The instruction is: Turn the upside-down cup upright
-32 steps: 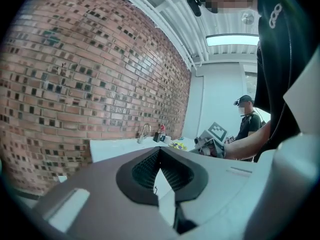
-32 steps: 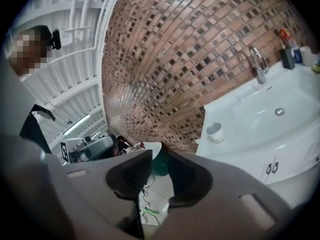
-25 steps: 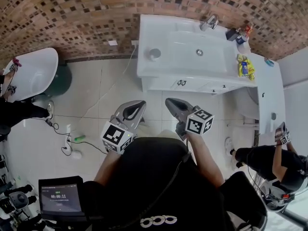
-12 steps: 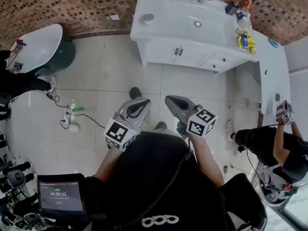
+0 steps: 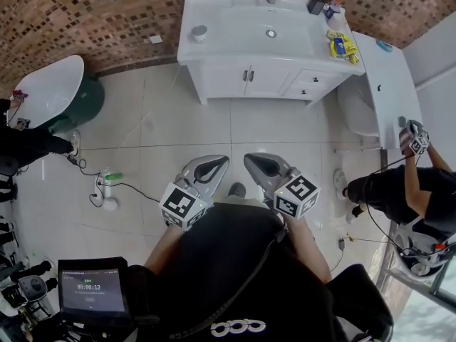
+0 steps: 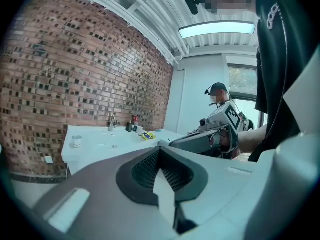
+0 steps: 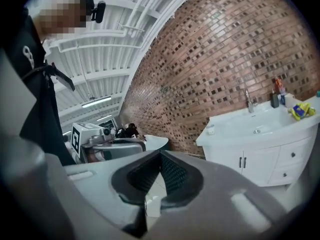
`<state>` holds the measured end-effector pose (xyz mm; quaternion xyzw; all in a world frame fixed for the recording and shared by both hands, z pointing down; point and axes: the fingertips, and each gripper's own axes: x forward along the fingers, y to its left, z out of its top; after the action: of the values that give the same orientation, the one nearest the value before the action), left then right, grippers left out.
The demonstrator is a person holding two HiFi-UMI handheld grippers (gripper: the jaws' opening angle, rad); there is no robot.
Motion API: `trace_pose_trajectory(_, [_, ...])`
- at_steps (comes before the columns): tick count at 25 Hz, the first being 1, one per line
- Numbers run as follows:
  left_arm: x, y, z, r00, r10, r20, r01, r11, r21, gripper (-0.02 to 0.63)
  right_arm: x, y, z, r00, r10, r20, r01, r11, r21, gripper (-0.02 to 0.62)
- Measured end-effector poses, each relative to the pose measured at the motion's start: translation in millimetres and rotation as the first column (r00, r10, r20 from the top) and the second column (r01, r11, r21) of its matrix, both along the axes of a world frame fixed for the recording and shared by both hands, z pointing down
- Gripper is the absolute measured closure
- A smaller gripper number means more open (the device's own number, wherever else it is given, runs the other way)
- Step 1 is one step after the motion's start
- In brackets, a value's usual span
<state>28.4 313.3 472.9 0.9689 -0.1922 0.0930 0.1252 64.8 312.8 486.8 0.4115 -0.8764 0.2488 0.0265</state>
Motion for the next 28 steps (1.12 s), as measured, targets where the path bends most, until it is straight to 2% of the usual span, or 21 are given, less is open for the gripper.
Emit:
trace_pose_trajectory(5, [16.4,11.7,-0.8,1.000,0.020,0.008,-0.020,1.000,0.002,0.591,1.0,6.4,-11.6,0.999,0.007,0.038,-0.008,1.000,0.016,0.603])
trace_pose_trajectory(10, [6.9,15.9,0.2,1.000,0.014,0.008,-0.014,1.000,0.002,0.591,-19.6,10.7,-11.2,0.999,-0.030,0.022,0.029,0.999,0.016,0.603])
trace_pose_trajectory(16, [-9.3,18.0,-3.2,1.000,-0.003,-0.001,0.003,1.000,-0.024,0.591,-28.5,3.2,-23.0,0.989,-0.026,0.143,0.029,0.999,-0.019,0.603])
trace_pose_trajectory(28, [8.8,35.2,-1.7,0.999,0.041,-0.008,-0.041,0.999,-0.009,0.591,-4.2,16.2,-25.7,0.974,0.049,0.223,-0.047,0.999,-0.017,0.603])
